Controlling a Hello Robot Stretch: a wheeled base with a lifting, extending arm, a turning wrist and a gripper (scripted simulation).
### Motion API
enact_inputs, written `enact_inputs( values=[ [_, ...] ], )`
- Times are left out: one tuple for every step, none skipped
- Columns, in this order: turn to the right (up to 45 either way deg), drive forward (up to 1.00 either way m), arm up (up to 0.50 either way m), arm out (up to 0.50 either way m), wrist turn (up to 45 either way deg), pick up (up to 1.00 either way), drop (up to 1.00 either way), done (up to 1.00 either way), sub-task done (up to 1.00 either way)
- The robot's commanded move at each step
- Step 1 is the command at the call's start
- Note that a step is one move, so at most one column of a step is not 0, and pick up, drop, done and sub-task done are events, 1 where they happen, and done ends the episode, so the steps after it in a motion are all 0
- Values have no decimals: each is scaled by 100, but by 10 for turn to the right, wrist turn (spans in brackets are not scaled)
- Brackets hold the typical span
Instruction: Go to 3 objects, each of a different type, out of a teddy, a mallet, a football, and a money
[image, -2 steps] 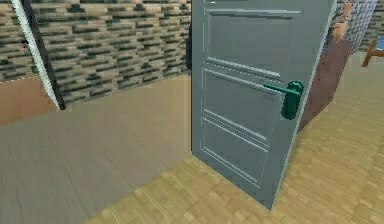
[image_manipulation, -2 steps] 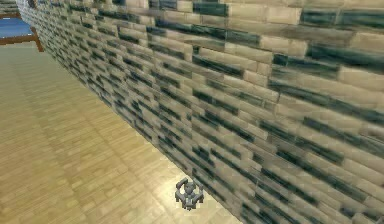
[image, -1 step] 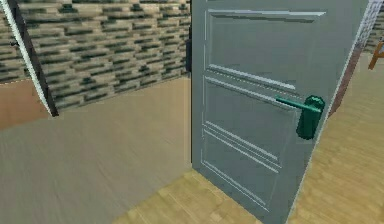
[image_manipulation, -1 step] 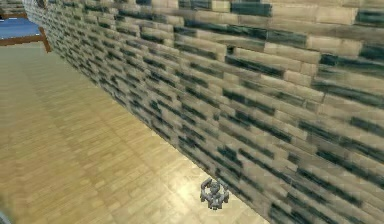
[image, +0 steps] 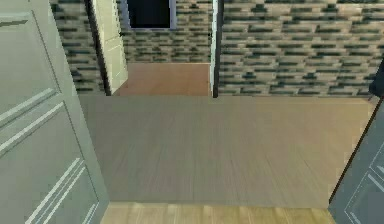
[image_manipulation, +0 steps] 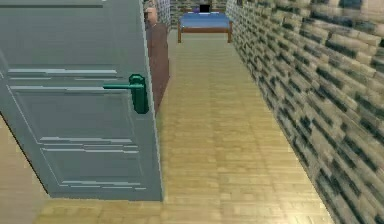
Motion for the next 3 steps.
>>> enact_inputs(
  values=[
    [0, 100, 0, 0, 0, 0, 0, 0, 0],
    [-30, 0, 0, 0, 0, 0, 0, 0, 0],
    [0, 45, 0, 0, 0, 0, 0, 0, 0]
  ],
)
